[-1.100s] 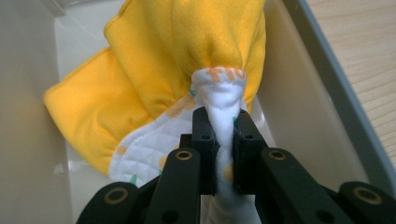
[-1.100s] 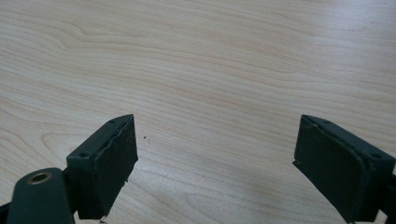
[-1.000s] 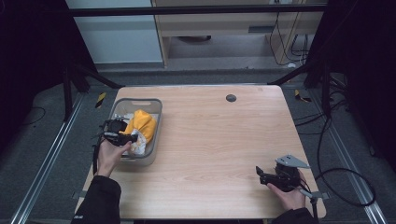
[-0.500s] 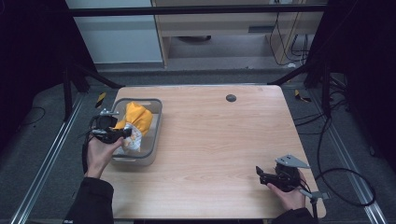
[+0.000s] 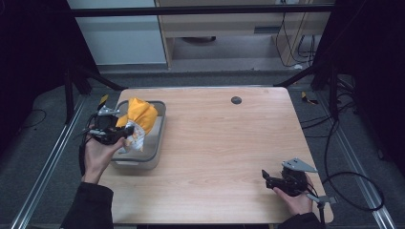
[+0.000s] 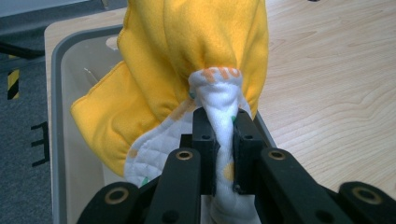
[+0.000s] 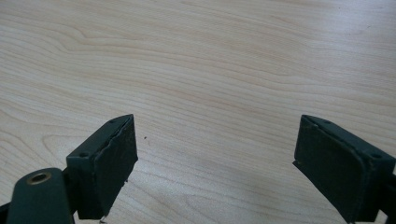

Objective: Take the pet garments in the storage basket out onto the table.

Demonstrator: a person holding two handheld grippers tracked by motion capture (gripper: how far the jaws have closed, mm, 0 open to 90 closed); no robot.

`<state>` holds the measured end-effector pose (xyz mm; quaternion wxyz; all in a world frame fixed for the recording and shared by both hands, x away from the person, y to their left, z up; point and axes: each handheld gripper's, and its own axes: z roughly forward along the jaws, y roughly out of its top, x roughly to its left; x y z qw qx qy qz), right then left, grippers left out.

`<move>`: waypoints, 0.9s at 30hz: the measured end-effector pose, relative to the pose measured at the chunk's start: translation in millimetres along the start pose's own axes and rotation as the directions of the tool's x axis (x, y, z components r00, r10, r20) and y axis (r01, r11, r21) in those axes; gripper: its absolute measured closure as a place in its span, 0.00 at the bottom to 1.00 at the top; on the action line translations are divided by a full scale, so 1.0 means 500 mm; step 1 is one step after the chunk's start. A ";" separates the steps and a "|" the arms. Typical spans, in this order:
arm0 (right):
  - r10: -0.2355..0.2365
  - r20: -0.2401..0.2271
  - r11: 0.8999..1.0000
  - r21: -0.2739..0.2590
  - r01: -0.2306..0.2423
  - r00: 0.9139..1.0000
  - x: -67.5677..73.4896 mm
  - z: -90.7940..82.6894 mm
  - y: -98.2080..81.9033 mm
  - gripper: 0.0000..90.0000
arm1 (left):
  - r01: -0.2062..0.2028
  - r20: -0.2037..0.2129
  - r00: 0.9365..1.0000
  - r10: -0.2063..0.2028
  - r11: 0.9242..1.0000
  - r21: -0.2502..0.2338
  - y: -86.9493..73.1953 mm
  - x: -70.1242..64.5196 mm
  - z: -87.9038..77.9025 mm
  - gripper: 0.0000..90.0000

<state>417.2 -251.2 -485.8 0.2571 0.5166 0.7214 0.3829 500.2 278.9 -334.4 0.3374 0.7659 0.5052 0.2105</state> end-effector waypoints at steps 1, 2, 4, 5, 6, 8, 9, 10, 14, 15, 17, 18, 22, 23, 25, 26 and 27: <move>-0.001 0.000 1.000 0.000 0.001 1.000 0.000 0.000 0.000 0.14 | -0.004 0.001 1.000 0.004 1.000 -0.001 0.001 -0.002 -0.003 0.92; -0.001 0.000 1.000 0.000 0.001 1.000 0.000 0.000 0.000 0.14 | -0.003 0.003 1.000 0.004 1.000 -0.006 0.001 -0.003 -0.006 0.92; -0.005 0.002 1.000 -0.001 0.005 1.000 0.000 0.000 0.000 0.14 | -0.009 0.007 1.000 0.009 1.000 -0.011 0.002 -0.005 -0.013 0.92; -0.005 0.002 1.000 -0.001 0.005 1.000 0.000 0.000 0.000 0.14 | -0.011 0.009 1.000 0.012 1.000 -0.014 0.003 -0.006 -0.017 0.92; -0.006 0.003 1.000 -0.001 0.006 1.000 0.001 0.000 0.000 0.14 | -0.014 0.009 1.000 0.014 1.000 -0.015 0.004 -0.007 -0.019 0.92; -0.006 0.004 1.000 -0.001 0.006 1.000 0.001 0.000 0.000 0.14 | -0.023 0.012 1.000 0.023 1.000 -0.019 0.006 -0.013 -0.027 0.92; -0.005 0.004 1.000 -0.001 0.005 1.000 0.001 0.000 0.000 0.14 | -0.023 0.016 1.000 0.024 0.999 -0.021 0.006 -0.014 -0.028 0.92; -0.006 0.004 1.000 -0.001 0.006 1.000 0.001 0.000 0.000 0.14 | -0.029 0.021 0.999 0.029 0.999 -0.025 0.007 -0.018 -0.032 0.92; -0.008 0.004 1.000 -0.001 0.008 1.000 0.002 0.000 0.000 0.14 | -0.050 0.036 0.998 0.051 0.998 -0.036 0.009 -0.034 -0.038 0.92; -0.009 0.005 1.000 -0.001 0.009 1.000 0.002 0.000 0.000 0.14 | -0.056 0.039 0.998 0.057 0.998 -0.035 0.010 -0.038 -0.039 0.92; -0.011 0.006 1.000 -0.002 0.011 1.000 0.001 -0.001 0.000 0.14 | -0.064 0.044 0.997 0.066 0.997 -0.038 0.012 -0.046 -0.042 0.92; -0.009 0.006 1.000 -0.002 0.009 1.000 0.002 -0.001 0.000 0.14 | -0.067 0.047 0.996 0.069 0.997 -0.042 0.012 -0.049 -0.043 0.92; -0.012 0.007 1.000 -0.001 0.012 1.000 0.002 -0.001 0.000 0.14 | -0.084 0.066 0.994 0.088 0.995 -0.056 0.019 -0.065 -0.054 0.92; -0.010 0.005 1.000 -0.002 0.010 1.000 0.002 -0.001 0.000 0.14 | -0.088 0.070 0.993 0.092 0.994 -0.060 0.020 -0.069 -0.057 0.92; -0.011 0.005 1.000 -0.003 0.011 1.000 0.002 -0.001 0.000 0.14 | -0.098 0.075 0.992 0.103 0.993 -0.067 0.023 -0.077 -0.061 0.92; -0.010 0.005 1.000 -0.002 0.010 1.000 0.002 -0.001 0.000 0.14 | -0.102 0.077 0.991 0.107 0.992 -0.068 0.024 -0.081 -0.063 0.92; -0.011 0.006 1.000 -0.002 0.011 1.000 0.002 -0.002 0.000 0.14 | -0.107 0.078 0.991 0.112 0.992 -0.069 0.025 -0.086 -0.065 0.92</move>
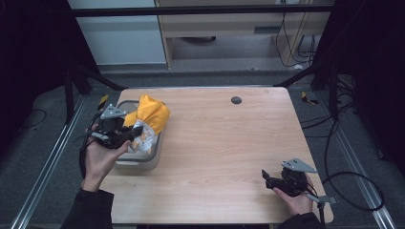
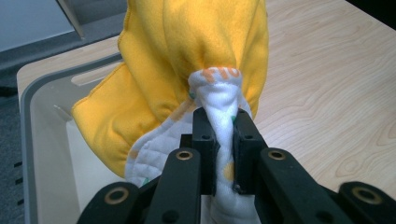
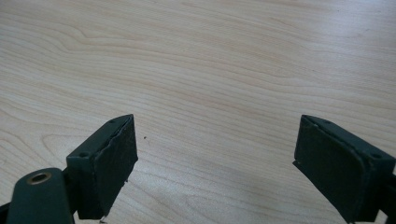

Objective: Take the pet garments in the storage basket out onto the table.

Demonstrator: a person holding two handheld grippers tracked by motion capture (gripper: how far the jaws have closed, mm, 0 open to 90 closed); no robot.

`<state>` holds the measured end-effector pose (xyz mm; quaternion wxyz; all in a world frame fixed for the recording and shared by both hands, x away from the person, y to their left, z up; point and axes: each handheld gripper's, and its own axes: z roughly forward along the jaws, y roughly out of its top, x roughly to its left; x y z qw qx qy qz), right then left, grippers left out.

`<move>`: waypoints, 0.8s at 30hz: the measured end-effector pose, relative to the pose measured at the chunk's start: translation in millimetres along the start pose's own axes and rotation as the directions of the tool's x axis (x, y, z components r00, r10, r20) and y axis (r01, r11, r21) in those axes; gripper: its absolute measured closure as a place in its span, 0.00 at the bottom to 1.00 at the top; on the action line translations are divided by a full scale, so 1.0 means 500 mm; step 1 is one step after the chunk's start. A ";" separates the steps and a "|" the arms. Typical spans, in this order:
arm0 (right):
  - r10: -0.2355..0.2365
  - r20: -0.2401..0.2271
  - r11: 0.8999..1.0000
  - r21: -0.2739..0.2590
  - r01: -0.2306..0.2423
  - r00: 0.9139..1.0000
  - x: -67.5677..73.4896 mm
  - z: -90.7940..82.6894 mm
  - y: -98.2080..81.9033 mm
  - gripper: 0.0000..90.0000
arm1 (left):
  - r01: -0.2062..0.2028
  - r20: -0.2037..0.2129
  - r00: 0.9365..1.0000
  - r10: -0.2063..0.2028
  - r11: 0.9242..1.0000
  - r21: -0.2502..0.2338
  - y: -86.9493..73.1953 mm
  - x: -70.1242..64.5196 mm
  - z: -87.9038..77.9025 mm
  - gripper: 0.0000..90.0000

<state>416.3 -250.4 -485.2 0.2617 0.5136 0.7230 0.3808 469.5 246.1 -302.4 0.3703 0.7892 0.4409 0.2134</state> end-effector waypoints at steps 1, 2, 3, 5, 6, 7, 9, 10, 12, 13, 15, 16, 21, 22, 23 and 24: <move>0.000 0.000 1.000 0.000 0.000 1.000 0.000 0.000 0.000 0.14 | -0.007 0.002 1.000 0.007 1.000 0.002 0.002 -0.004 -0.001 0.92; 0.000 -0.001 1.000 0.000 0.000 1.000 0.001 0.000 0.000 0.14 | -0.005 0.006 1.000 0.005 1.000 -0.005 0.003 -0.010 0.000 0.92; 0.000 -0.001 1.000 0.000 0.000 1.000 0.001 0.000 0.000 0.14 | -0.011 0.011 1.000 0.011 1.000 -0.003 0.005 -0.013 0.000 0.92; -0.004 -0.001 1.000 -0.001 0.004 1.000 0.001 0.000 0.000 0.14 | -0.019 0.024 1.000 0.019 1.000 -0.008 0.010 -0.024 0.000 0.92; 0.005 -0.005 1.000 0.002 -0.005 1.000 0.002 0.000 0.001 0.14 | -0.022 0.029 0.999 0.023 1.000 -0.010 0.012 -0.029 0.001 0.92; 0.004 -0.004 1.000 0.002 -0.004 1.000 0.002 0.000 0.000 0.14 | -0.030 0.036 0.999 0.030 0.999 -0.012 0.013 -0.035 0.001 0.92; -0.004 -0.001 1.000 -0.002 0.004 1.000 0.001 0.000 0.000 0.14 | -0.047 0.047 0.998 0.047 0.999 -0.013 0.017 -0.048 0.003 0.92; -0.002 -0.003 1.000 -0.001 0.002 1.000 0.002 0.000 0.000 0.14 | -0.053 0.056 0.997 0.053 0.998 -0.016 0.020 -0.057 0.006 0.92; -0.008 -0.001 1.000 -0.003 0.008 1.000 0.001 0.000 0.000 0.14 | -0.058 0.061 0.996 0.059 0.998 -0.016 0.022 -0.061 0.006 0.92; -0.006 -0.002 1.000 -0.002 0.006 1.000 0.001 0.000 0.000 0.14 | -0.061 0.065 0.996 0.062 0.998 -0.017 0.023 -0.066 0.007 0.92; -0.006 -0.001 1.000 -0.003 0.006 1.000 0.001 0.000 0.000 0.15 | -0.065 0.075 0.995 0.066 0.998 -0.021 0.026 -0.073 0.007 0.92; -0.009 0.000 1.000 -0.004 0.009 1.000 0.000 0.000 0.000 0.15 | -0.068 0.079 0.994 0.070 0.997 -0.024 0.028 -0.076 0.007 0.92; -0.002 -0.002 1.000 -0.005 0.002 1.000 0.003 -0.001 0.000 0.15 | -0.092 0.092 0.991 0.094 0.995 -0.022 0.033 -0.098 0.010 0.92; -0.001 -0.003 1.000 -0.007 0.001 1.000 0.003 -0.002 0.000 0.15 | -0.098 0.094 0.991 0.099 0.995 -0.022 0.035 -0.103 0.011 0.92; -0.003 -0.002 1.000 -0.009 0.003 1.000 0.002 -0.002 0.000 0.15 | -0.104 0.096 0.990 0.105 0.994 -0.020 0.035 -0.106 0.011 0.92; -0.006 -0.002 1.000 -0.010 0.005 1.000 0.002 -0.002 0.000 0.15 | -0.106 0.099 0.989 0.108 0.994 -0.023 0.036 -0.110 0.013 0.92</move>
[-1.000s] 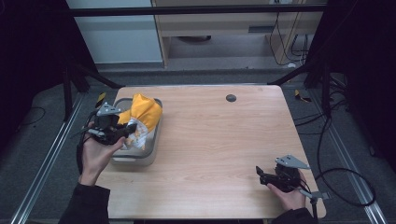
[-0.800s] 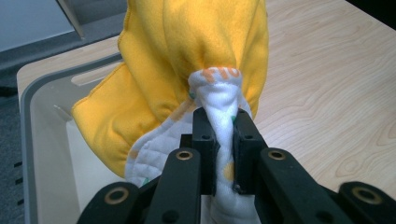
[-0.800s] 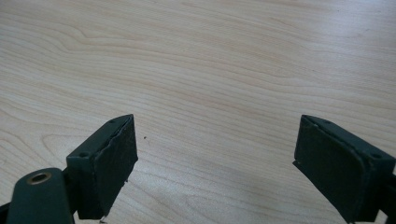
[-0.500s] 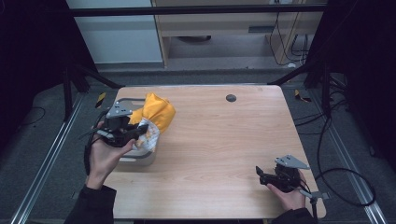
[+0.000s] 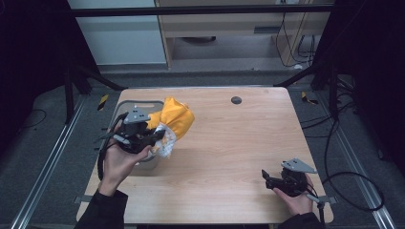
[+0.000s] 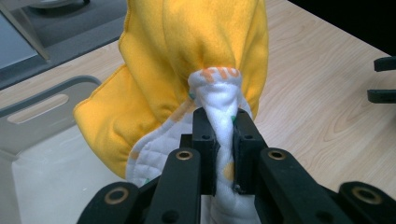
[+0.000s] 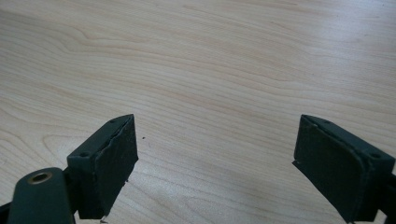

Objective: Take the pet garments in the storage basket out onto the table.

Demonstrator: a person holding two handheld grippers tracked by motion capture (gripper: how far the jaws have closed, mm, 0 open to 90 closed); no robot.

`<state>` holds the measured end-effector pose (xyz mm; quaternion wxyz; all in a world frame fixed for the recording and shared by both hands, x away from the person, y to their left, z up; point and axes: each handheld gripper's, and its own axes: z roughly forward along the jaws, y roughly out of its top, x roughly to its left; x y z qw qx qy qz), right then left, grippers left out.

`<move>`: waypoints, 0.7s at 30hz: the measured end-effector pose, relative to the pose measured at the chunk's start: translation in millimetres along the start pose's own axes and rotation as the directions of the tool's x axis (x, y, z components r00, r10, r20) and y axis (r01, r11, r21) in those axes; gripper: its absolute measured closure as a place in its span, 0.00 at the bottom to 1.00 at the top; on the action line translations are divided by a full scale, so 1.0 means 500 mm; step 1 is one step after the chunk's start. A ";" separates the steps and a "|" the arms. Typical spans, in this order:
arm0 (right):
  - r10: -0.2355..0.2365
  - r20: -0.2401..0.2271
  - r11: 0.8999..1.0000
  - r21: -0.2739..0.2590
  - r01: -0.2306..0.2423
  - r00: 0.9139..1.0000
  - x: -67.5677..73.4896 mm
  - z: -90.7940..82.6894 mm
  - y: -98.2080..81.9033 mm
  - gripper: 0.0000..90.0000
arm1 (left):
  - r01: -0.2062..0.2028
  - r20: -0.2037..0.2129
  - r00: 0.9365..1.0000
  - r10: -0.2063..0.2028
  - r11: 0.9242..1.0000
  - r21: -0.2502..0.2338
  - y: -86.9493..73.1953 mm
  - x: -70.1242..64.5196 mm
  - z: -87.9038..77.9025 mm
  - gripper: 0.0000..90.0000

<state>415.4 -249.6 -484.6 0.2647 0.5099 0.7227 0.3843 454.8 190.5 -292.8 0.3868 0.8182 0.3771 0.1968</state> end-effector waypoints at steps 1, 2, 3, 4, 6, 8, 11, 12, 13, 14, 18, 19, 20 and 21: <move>-0.003 0.001 1.000 -0.001 0.003 1.000 0.000 0.000 0.000 0.15 | -0.001 0.005 1.000 0.001 1.000 -0.001 0.001 -0.003 0.002 0.92; -0.011 0.005 1.000 -0.003 0.011 1.000 -0.001 0.000 -0.001 0.15 | 0.000 0.008 1.000 0.000 1.000 -0.003 0.001 -0.007 0.004 0.92; -0.015 0.004 1.000 -0.004 0.015 1.000 -0.001 0.000 -0.001 0.15 | -0.009 0.015 1.000 0.009 1.000 0.001 0.001 -0.012 0.007 0.92; -0.017 0.004 1.000 -0.006 0.017 1.000 0.000 -0.001 -0.001 0.15 | -0.011 0.019 1.000 0.011 1.000 0.000 0.000 -0.015 0.010 0.92; -0.018 0.005 1.000 -0.004 0.018 1.000 0.000 -0.001 -0.001 0.15 | -0.012 0.029 1.000 0.012 1.000 0.000 -0.001 -0.021 0.016 0.92; -0.021 0.007 1.000 -0.004 0.021 1.000 0.001 -0.001 -0.001 0.15 | -0.020 0.033 0.999 0.020 1.000 0.010 -0.001 -0.024 0.022 0.92; -0.023 0.009 1.000 -0.004 0.023 1.000 0.000 0.000 -0.002 0.15 | -0.019 0.040 0.999 0.018 1.000 0.010 -0.001 -0.028 0.031 0.92; -0.023 0.009 1.000 -0.005 0.023 1.000 0.000 0.000 -0.002 0.15 | -0.018 0.044 0.999 0.018 1.000 0.010 -0.001 -0.030 0.033 0.92; -0.023 0.010 1.000 -0.005 0.023 1.000 -0.001 0.000 -0.002 0.15 | -0.018 0.049 0.999 0.017 1.000 0.012 -0.002 -0.032 0.036 0.92; -0.023 0.010 1.000 -0.005 0.023 1.000 -0.001 -0.001 -0.002 0.15 | -0.024 0.051 0.998 0.023 1.000 0.017 -0.002 -0.034 0.039 0.92; -0.027 0.010 1.000 -0.006 0.027 1.000 0.000 -0.001 -0.002 0.15 | -0.034 0.062 0.998 0.032 0.999 0.035 -0.007 -0.047 0.055 0.92; -0.027 0.010 1.000 -0.007 0.027 1.000 0.000 -0.001 -0.003 0.15 | -0.031 0.067 0.997 0.029 0.999 0.037 -0.009 -0.049 0.059 0.92; -0.027 0.011 1.000 -0.007 0.028 1.000 0.000 -0.001 -0.003 0.15 | -0.037 0.070 0.997 0.034 0.999 0.041 -0.010 -0.051 0.064 0.92; -0.028 0.011 1.000 -0.006 0.028 1.000 0.000 -0.001 -0.003 0.15 | -0.035 0.074 0.997 0.032 0.998 0.044 -0.011 -0.054 0.069 0.92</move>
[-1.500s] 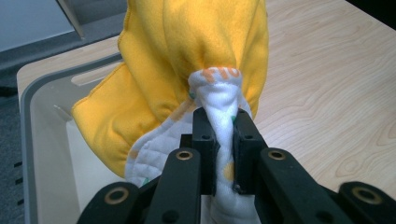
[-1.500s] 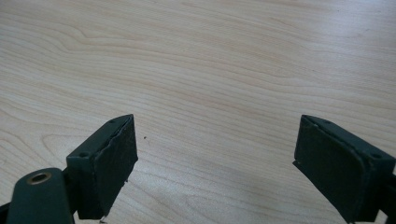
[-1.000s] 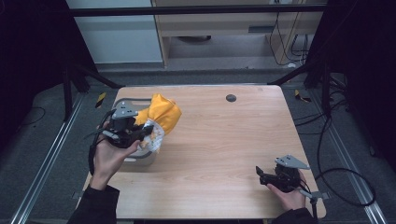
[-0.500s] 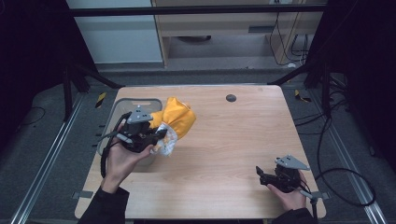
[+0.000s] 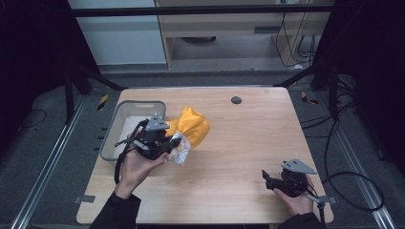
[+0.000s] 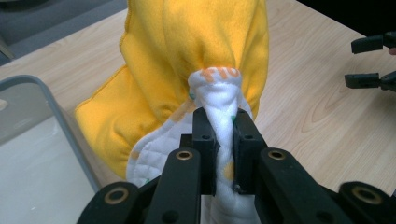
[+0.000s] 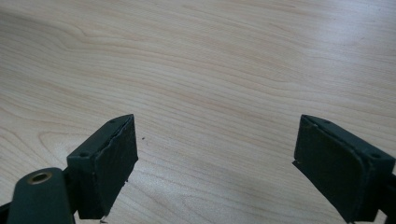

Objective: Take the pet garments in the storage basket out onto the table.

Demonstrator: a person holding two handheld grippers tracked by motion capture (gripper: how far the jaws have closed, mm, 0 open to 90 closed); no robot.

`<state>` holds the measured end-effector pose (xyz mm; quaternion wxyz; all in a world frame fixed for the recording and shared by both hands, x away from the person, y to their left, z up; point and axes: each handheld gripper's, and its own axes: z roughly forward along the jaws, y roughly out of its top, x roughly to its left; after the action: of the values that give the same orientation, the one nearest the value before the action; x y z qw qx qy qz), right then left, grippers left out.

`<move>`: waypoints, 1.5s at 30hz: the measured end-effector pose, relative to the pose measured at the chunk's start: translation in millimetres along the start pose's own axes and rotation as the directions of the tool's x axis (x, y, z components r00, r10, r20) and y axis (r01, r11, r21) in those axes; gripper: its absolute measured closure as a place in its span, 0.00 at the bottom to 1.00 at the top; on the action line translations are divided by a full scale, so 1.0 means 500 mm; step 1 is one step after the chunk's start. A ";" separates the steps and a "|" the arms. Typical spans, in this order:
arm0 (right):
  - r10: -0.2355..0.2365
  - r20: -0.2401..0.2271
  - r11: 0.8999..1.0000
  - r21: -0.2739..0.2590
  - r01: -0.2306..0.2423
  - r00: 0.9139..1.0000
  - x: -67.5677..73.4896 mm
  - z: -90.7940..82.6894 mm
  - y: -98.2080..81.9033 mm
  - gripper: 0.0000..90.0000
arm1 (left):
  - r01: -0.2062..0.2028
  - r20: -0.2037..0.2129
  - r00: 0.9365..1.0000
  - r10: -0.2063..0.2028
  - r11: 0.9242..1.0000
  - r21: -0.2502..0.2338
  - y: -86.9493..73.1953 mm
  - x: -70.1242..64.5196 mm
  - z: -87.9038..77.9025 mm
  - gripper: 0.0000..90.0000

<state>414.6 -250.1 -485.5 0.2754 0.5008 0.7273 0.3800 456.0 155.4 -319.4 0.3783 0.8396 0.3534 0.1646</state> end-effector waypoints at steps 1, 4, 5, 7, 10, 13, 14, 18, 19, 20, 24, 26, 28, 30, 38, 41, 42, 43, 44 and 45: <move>0.000 0.000 1.000 0.000 0.000 1.000 0.000 0.000 0.000 0.15 | 0.000 0.000 1.000 0.000 1.000 0.000 0.000 0.000 0.000 0.92; -0.002 0.003 1.000 -0.002 0.002 1.000 0.000 0.000 0.000 0.15 | -0.007 0.011 1.000 0.007 1.000 0.020 -0.003 -0.006 0.015 0.92; -0.003 0.003 1.000 -0.002 0.003 1.000 -0.001 0.000 0.000 0.15 | -0.012 0.013 1.000 0.011 1.000 0.024 -0.005 -0.007 0.020 0.92; -0.003 0.004 1.000 -0.003 0.003 1.000 0.000 0.000 0.000 0.15 | -0.013 0.019 1.000 0.012 0.999 0.032 -0.007 -0.011 0.027 0.92; -0.005 0.004 1.000 -0.003 0.005 1.000 0.000 0.000 -0.001 0.15 | -0.015 0.028 1.000 0.013 0.999 0.039 -0.011 -0.015 0.038 0.92; -0.008 0.006 1.000 -0.004 0.008 1.000 0.000 0.000 -0.001 0.15 | -0.018 0.034 0.999 0.017 0.999 0.050 -0.015 -0.020 0.047 0.92; -0.005 0.004 1.000 -0.003 0.005 1.000 0.000 0.000 -0.001 0.15 | -0.019 0.037 0.999 0.017 0.999 0.051 -0.016 -0.021 0.052 0.92; -0.010 0.008 1.000 -0.004 0.010 1.000 -0.001 0.000 -0.001 0.15 | -0.028 0.055 0.998 0.025 0.998 0.063 -0.020 -0.030 0.071 0.92; -0.009 0.008 1.000 -0.004 0.009 1.000 -0.001 0.000 -0.001 0.15 | -0.030 0.056 0.998 0.027 0.997 0.066 -0.021 -0.032 0.076 0.92; -0.008 0.008 1.000 -0.004 0.008 1.000 -0.001 0.000 -0.001 0.15 | -0.030 0.059 0.998 0.026 0.997 0.069 -0.022 -0.035 0.081 0.92; -0.010 0.009 1.000 -0.004 0.010 1.000 -0.001 0.000 -0.001 0.15 | -0.038 0.075 0.997 0.031 0.996 0.084 -0.025 -0.046 0.102 0.91; -0.012 0.009 1.000 -0.006 0.012 1.000 -0.001 0.001 -0.001 0.15 | -0.038 0.083 0.996 0.031 0.996 0.082 -0.026 -0.050 0.111 0.91; -0.013 0.009 1.000 -0.006 0.013 1.000 -0.001 0.001 -0.001 0.15 | -0.040 0.088 0.996 0.032 0.995 0.087 -0.027 -0.053 0.117 0.91; -0.010 0.008 1.000 -0.003 0.010 1.000 0.000 0.001 -0.001 0.15 | -0.039 0.094 0.995 0.030 0.995 0.092 -0.029 -0.057 0.127 0.91; -0.019 0.011 1.000 -0.003 0.019 1.000 -0.001 0.002 -0.002 0.15 | -0.043 0.115 0.993 0.030 0.993 0.110 -0.035 -0.067 0.156 0.91; -0.019 0.011 1.000 0.002 0.019 1.000 -0.001 0.003 -0.002 0.15 | -0.049 0.122 0.992 0.035 0.992 0.118 -0.037 -0.073 0.167 0.91; -0.020 0.012 1.000 0.002 0.020 1.000 -0.001 0.003 -0.002 0.15 | -0.050 0.123 0.992 0.036 0.992 0.117 -0.037 -0.074 0.169 0.91; -0.019 0.012 1.000 0.002 0.019 1.000 -0.001 0.003 -0.002 0.15 | -0.052 0.126 0.991 0.036 0.991 0.120 -0.039 -0.076 0.174 0.91; -0.021 0.013 1.000 0.000 0.021 1.000 -0.001 0.002 -0.002 0.15 | -0.054 0.129 0.991 0.038 0.991 0.124 -0.039 -0.076 0.177 0.91; -0.020 0.012 1.000 0.000 0.020 1.000 -0.002 0.002 -0.002 0.15 | -0.055 0.131 0.991 0.038 0.990 0.127 -0.040 -0.077 0.180 0.91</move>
<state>415.2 -250.8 -486.9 0.2835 0.4958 0.7305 0.3745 468.7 90.2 -394.4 0.3405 0.8794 0.3187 0.0956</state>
